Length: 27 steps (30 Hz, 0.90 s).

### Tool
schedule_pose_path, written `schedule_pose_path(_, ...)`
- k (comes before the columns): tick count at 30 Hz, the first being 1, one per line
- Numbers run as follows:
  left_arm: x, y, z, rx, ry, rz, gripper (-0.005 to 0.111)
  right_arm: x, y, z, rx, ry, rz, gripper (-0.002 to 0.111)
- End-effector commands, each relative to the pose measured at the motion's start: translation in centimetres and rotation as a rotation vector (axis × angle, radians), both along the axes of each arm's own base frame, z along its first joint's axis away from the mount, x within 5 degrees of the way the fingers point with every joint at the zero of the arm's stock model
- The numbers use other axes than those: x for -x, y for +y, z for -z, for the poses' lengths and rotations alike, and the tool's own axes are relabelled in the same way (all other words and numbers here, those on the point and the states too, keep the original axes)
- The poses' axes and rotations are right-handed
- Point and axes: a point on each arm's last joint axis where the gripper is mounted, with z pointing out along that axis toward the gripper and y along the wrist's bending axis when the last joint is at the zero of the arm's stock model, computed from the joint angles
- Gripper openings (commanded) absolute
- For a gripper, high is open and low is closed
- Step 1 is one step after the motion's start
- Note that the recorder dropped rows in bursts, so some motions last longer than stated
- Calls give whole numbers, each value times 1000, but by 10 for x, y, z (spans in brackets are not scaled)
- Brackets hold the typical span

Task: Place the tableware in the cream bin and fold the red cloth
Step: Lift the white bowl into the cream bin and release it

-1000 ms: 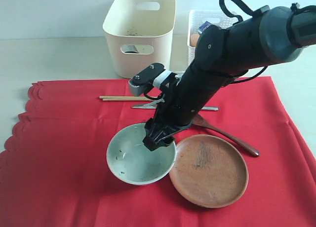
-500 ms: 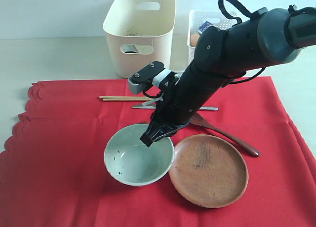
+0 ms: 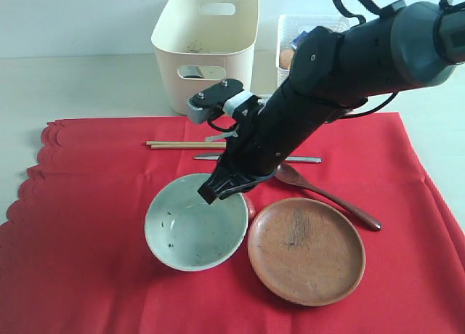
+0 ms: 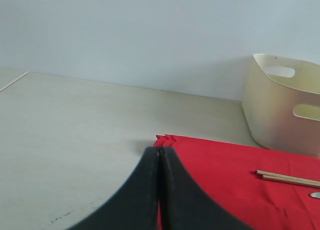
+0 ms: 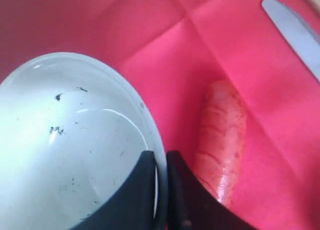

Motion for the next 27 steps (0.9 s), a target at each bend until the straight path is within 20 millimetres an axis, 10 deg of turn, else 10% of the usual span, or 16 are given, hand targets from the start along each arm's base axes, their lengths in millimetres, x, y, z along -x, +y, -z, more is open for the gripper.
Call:
schedule_pose_path(1, 0, 0, 1, -2, -4, -1, 0, 2, 0, -26, -63, -53, 25, 0)
schedule_pose_path(27, 0, 0, 1, -2, -4, -1, 0, -38, 7, -173, -347, -643, 170, 0)
